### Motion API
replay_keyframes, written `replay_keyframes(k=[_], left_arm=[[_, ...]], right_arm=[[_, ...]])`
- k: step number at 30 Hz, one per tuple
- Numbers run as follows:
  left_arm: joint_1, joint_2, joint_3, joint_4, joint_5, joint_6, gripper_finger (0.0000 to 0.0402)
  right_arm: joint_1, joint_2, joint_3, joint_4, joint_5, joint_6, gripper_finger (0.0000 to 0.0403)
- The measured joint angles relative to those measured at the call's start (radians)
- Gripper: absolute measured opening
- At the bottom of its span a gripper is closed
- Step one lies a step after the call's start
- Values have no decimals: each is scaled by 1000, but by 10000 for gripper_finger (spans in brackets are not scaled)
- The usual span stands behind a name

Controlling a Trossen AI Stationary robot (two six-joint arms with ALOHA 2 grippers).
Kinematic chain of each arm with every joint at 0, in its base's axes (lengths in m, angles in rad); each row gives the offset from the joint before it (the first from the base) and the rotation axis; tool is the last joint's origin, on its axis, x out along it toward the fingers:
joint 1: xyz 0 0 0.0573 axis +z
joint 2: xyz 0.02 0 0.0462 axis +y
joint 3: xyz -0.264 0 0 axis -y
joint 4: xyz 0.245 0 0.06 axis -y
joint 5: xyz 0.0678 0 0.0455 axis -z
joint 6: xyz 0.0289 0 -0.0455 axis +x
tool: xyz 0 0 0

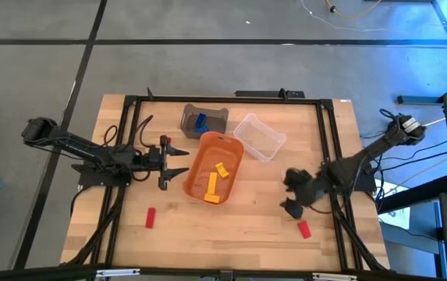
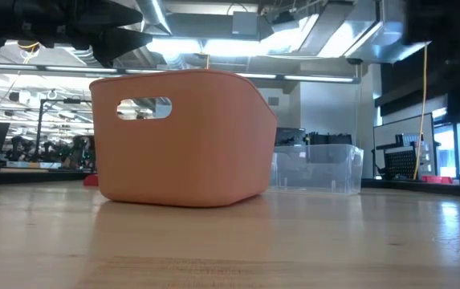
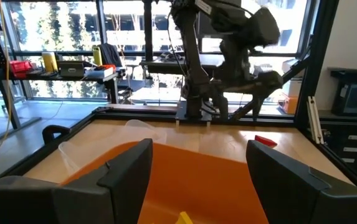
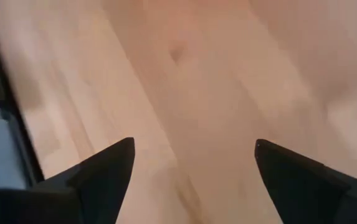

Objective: Sort & place blocks by color
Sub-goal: Put the bottom right red block into the transparent bin

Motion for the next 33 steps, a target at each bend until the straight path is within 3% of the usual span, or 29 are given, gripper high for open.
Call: replay_keyframes(k=[6,11,16,25,33], left_arm=[[0,0,0,-4,0,-13,251],[0,0,0,-3,0,-19,251],[0,0,0,-4,0,-19,251],[0,0,0,-10,1,-20,251],[0,0,0,-12,1,-22,251]], right_arm=[[153,112,0,-134,-67,399,332],[199,222,6,-157,-213,562,319],[219,328,59,-172,-302,616,304],[219,427,152,-172,-264,612,292],[219,497,146,-151,-338,619,291]])
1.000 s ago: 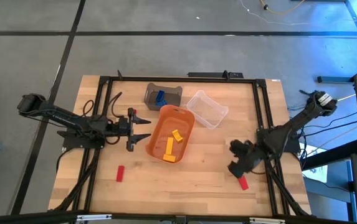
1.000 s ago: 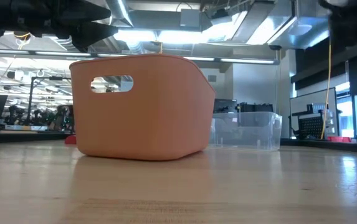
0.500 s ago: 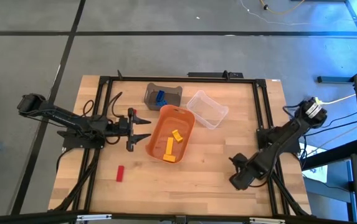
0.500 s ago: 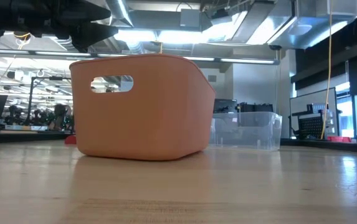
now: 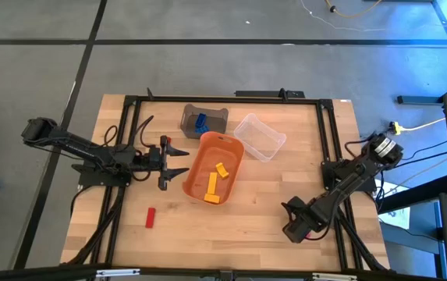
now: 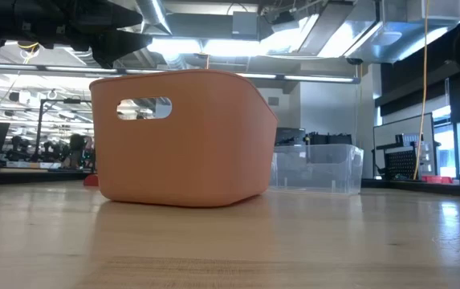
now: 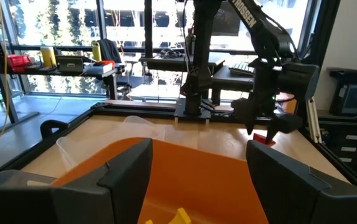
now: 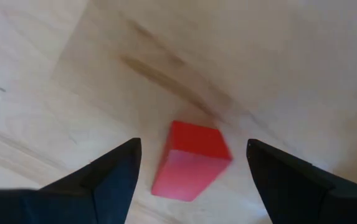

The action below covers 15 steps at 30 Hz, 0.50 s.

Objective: Sort & place blocks by color
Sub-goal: Put the bottom right red block into the transparent bin

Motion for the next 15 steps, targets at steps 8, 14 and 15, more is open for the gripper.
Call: replay_keyframes(k=[8,14,15], left_arm=[[0,0,0,0,0,0,251],[0,0,0,0,0,-3,251],[0,0,0,0,0,-3,251]], right_arm=[[-1,59,3,52,-49,-6,291],[-2,64,3,50,-51,-32,259],[-2,64,3,51,-51,-42,244]])
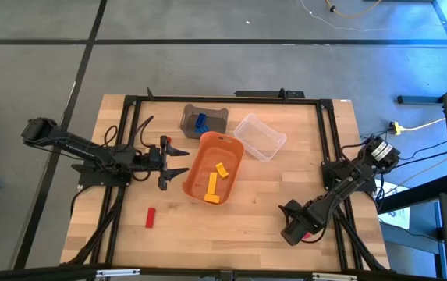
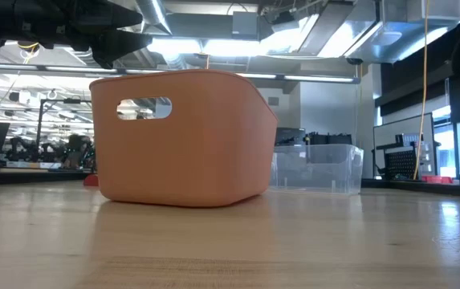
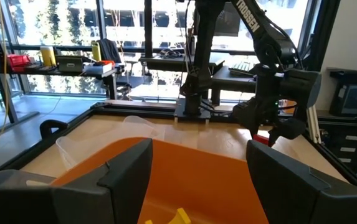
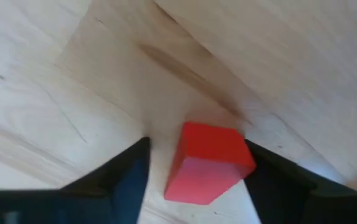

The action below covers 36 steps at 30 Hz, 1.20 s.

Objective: Sort & place blocks by color
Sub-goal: Put the bottom right red block into the transparent bin

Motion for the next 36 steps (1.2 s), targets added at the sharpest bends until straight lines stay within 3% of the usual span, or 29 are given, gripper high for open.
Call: replay_keyframes(k=[6,14,18,27,36], left_arm=[[0,0,0,0,0,0,251],[0,0,0,0,0,0,251],[0,0,0,0,0,-2,251],[0,0,0,0,0,-4,251],[0,0,0,0,0,-2,251]], right_arm=[[0,1,0,-17,-23,-106,133],[-1,-52,-7,-35,-24,-432,133],[-31,-102,-7,-4,70,-634,133],[-224,-173,-5,350,291,-1173,133],[-457,-195,-5,467,470,-1545,133]])
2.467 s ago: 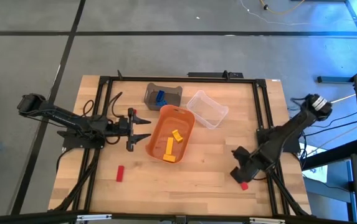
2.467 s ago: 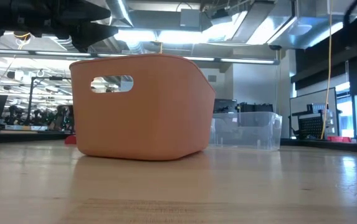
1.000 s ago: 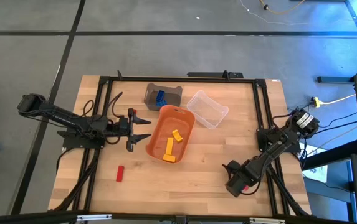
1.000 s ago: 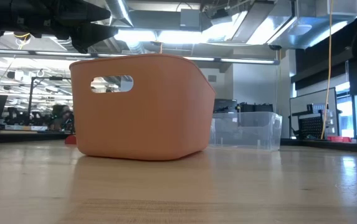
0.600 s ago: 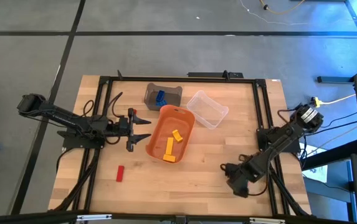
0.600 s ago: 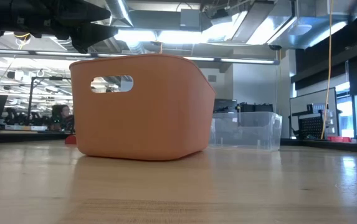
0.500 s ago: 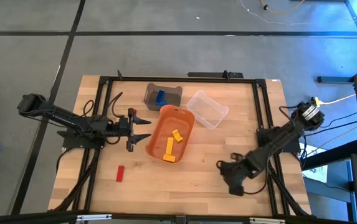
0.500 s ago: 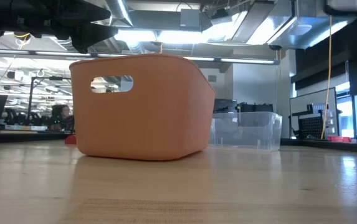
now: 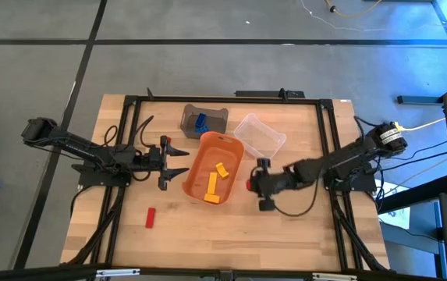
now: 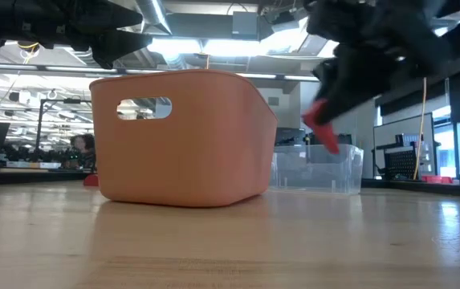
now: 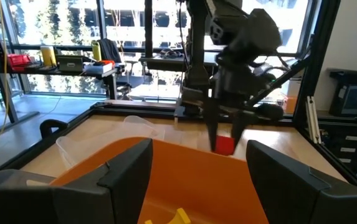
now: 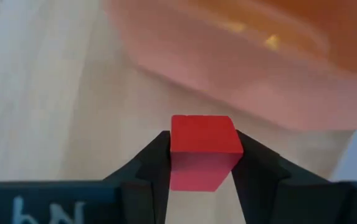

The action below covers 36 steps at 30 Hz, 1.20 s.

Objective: Sort & place blocks by color
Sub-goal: Put the bottom right red block into the transparent bin

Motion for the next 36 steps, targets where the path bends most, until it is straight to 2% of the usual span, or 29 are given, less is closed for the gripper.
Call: replay_keyframes(k=[6,11,18,24,36], left_arm=[[0,0,0,0,0,0,251],[0,0,0,0,0,0,251],[0,0,0,8,0,0,251],[0,0,0,7,-3,0,251],[0,0,0,8,-4,-1,251]], right_arm=[[-60,-118,-71,105,-67,-70,133],[-65,-288,-234,294,-70,-66,133],[-122,-459,-432,631,95,-74,133],[-206,-493,-408,688,116,-125,133],[-212,-480,-404,680,110,-151,133]])
